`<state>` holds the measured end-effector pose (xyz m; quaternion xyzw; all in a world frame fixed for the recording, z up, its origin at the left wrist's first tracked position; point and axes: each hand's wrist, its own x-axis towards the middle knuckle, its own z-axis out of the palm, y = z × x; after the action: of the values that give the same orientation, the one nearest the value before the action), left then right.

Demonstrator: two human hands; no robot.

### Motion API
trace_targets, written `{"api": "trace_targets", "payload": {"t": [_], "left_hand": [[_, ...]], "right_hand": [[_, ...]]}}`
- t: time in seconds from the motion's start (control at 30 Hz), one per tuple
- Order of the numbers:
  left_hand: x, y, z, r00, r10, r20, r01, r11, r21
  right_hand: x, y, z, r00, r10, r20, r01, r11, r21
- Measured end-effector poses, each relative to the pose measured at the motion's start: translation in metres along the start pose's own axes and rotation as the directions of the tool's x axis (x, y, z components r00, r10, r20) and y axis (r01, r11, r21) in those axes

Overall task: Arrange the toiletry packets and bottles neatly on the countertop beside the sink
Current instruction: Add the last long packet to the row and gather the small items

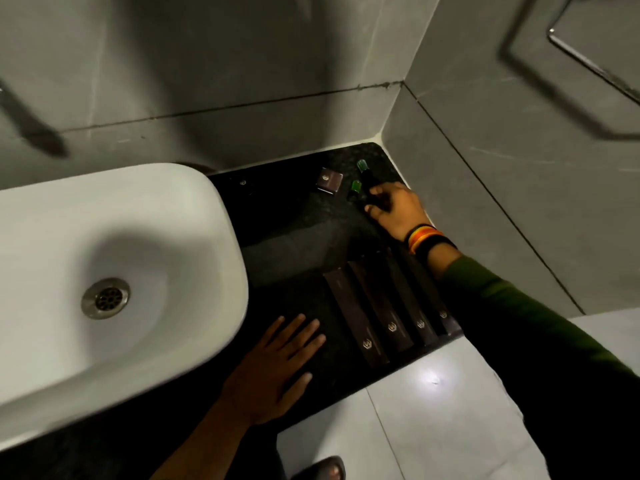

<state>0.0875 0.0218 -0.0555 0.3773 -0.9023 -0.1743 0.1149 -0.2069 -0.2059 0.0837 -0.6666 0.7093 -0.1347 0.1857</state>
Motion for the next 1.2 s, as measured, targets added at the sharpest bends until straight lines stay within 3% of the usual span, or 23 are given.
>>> {"api": "trace_targets", "payload": {"t": [0.17,0.4,0.7,1.03,1.2], "left_hand": [[0.001,0.003,-0.002,1.0,-0.014,0.023,0.013,0.998,0.057],[0.001,0.001,-0.005,1.0,-0.007,0.016,0.006,0.998,0.062],[-0.002,0.01,-0.002,0.999,0.004,0.042,-0.006,0.999,0.054],[0.0,0.004,-0.005,1.0,-0.01,-0.007,0.011,0.999,0.034],[0.0,0.004,-0.005,1.0,-0.016,-0.013,0.017,1.0,0.015]], "right_hand": [[0.065,-0.058,0.025,0.978,-0.165,0.125,0.182,0.973,-0.142],[0.105,-0.084,0.058,0.958,-0.08,0.274,0.175,0.924,-0.341],[0.02,-0.078,0.051,0.977,-0.01,0.212,0.028,0.996,-0.082],[-0.024,-0.081,0.076,0.954,0.017,0.299,0.036,0.985,-0.171],[-0.001,-0.09,0.072,0.971,-0.01,0.24,0.032,0.996,-0.086]]}}
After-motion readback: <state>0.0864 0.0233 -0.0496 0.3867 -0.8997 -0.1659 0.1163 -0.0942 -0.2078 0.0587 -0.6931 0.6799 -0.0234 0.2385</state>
